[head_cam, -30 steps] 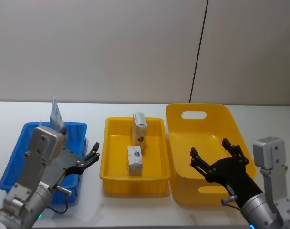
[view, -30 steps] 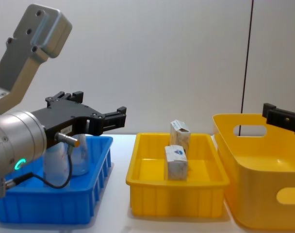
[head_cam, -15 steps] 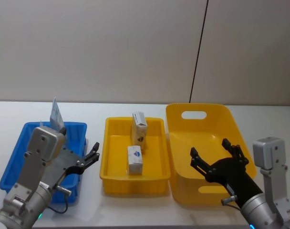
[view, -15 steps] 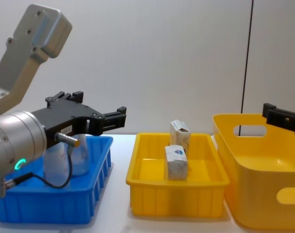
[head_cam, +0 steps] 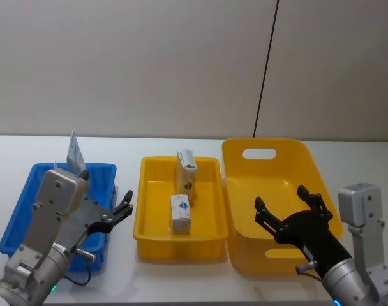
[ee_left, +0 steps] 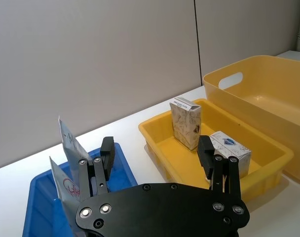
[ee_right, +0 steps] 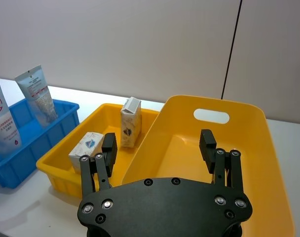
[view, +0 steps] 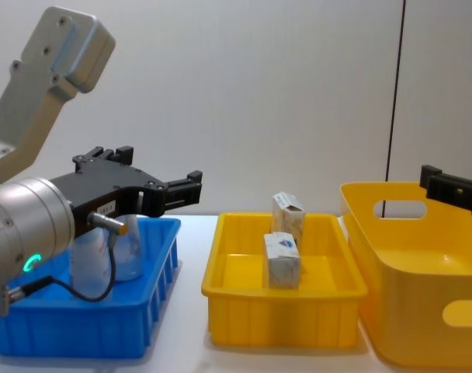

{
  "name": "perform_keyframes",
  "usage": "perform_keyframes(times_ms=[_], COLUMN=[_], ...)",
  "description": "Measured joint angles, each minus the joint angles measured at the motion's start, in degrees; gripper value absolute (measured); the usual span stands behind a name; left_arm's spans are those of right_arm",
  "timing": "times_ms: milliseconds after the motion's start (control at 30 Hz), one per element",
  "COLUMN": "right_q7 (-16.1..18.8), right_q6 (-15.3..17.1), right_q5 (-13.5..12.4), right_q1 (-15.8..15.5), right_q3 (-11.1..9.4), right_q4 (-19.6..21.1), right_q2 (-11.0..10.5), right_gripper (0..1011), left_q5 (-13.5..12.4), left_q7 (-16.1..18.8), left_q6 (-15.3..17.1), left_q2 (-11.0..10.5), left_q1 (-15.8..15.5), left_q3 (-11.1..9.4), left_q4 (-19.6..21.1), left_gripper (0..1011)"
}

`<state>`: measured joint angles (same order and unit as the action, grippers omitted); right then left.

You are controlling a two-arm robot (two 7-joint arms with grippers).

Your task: Bimanual collaborative sorting of washing and personal care products

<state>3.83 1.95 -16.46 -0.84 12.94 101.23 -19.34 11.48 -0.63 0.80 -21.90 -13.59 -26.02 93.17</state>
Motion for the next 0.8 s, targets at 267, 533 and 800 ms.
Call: perform_keyframes(times_ms=[267,533,800], right_q7=[0.0,0.0,0.0], right_q6=[0.0,0.0,0.0], right_q5=[0.0,0.0,0.0], right_q1=[0.0,0.0,0.0], right_q3=[0.0,0.0,0.0], right_q4=[0.0,0.0,0.0], right_q2=[0.0,0.0,0.0], right_gripper=[1004,1004,1004], left_q5=[0.0,0.0,-0.13], left_q7=[0.0,0.0,0.02], left_q6=[0.0,0.0,0.09], left_q2=[0.0,0.0,-0.03], left_q1=[0.0,0.0,0.06], left_q3=[0.0,0.0,0.21], left_q4=[0.0,0.0,0.4], left_gripper=[1001,1001,1001])
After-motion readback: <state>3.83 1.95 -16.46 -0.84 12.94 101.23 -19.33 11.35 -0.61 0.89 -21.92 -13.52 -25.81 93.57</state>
